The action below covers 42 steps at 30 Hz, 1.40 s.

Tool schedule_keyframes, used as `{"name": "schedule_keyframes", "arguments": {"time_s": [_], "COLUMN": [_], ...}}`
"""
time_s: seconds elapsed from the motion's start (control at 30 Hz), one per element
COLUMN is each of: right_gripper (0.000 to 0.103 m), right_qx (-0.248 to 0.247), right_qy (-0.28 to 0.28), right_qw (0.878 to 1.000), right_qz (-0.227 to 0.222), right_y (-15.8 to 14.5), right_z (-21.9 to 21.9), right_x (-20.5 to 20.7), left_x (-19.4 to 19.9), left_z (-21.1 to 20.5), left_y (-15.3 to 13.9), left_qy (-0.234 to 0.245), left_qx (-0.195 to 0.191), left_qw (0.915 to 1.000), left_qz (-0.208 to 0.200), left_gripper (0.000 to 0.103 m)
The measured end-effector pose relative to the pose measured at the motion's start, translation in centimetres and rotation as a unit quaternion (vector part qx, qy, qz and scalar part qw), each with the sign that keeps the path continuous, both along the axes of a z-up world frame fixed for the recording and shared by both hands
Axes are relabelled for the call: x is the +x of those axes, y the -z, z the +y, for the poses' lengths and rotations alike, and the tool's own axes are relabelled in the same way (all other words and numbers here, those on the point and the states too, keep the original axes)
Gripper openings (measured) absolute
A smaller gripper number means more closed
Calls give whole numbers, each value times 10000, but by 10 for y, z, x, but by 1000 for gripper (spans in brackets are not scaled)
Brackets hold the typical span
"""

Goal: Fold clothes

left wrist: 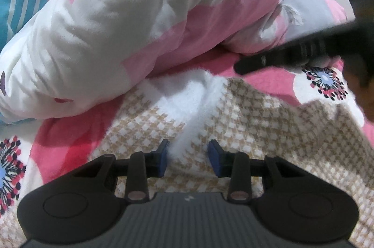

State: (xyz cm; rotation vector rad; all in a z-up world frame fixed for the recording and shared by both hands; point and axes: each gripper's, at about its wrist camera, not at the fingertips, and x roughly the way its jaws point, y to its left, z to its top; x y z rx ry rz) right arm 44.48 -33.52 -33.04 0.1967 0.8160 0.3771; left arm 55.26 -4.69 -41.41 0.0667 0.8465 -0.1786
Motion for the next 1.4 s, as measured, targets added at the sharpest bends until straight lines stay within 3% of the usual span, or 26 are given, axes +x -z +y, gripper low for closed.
{"name": "schedule_keyframes", "arguments": {"time_s": [0.1,0.17,0.23,0.37,0.4,0.47,0.5,0.57,0.67,0.83,0.93,1.07,1.2,1.27,1.3,1.37,1.4], "right_gripper": [16,39,46,43,39,22,19,13,8,11,17,19,19,20,21,21,21], "right_qx": [393,291,68,-668,-825,-1099,-1254,-1626,-2305,-2073,-1843,-947,-554,-493,-592,-543,-286], "right_qy": [245,79,-162,-697,-843,-1078,-1181,-1329,-1179,-550,125,702,-66,-500,-560,-486,-371], "right_qw": [9978,9960,9922,9806,9781,9723,9697,9655,9622,9762,9821,9897,9971,9971,9967,9968,9984], "right_qz": [465,843,1236,1707,1715,1761,1736,1542,845,316,-369,-809,-510,-277,-53,341,317], "right_y": [-3,1,7,17,16,10,6,-5,-21,-11,-19,-50,-45,-36,-21,12,17], "right_z": [-12,-3,10,33,35,35,35,36,40,28,12,-20,-9,1,4,2,0], "right_x": [29,51,72,91,91,88,84,73,56,42,23,-15,-33,-36,-29,-24,-26], "left_x": [-6,-10,-15,-25,-27,-30,-31,-32,-26,-18,-13,-7,-1,3,6,13,17], "left_z": [-3,-6,-9,-16,-18,-22,-23,-23,-17,-7,4,25,50,58,61,66,67], "left_y": [-3,-5,-9,-15,-16,-19,-19,-19,-13,-3,-2,-2,-8,-12,-14,-17,-16], "left_qy": [106,212,342,609,678,803,852,877,687,370,89,-397,-901,-1002,-1001,-912,-856], "left_qx": [113,178,247,362,383,419,432,433,352,217,-7,-583,-1218,-1207,-1185,-1150,-1120], "left_qw": [9998,9992,9982,9949,9940,9920,9913,9910,9944,9982,9996,9975,9884,9876,9879,9892,9900], "left_qz": [-152,-283,-436,-713,-773,-876,-910,-914,-726,-411,-283,-68,114,55,22,-17,-13], "left_gripper": [34,31,29,24,23,22,22,22,22,26,28,31,36,54,58,74,77]}}
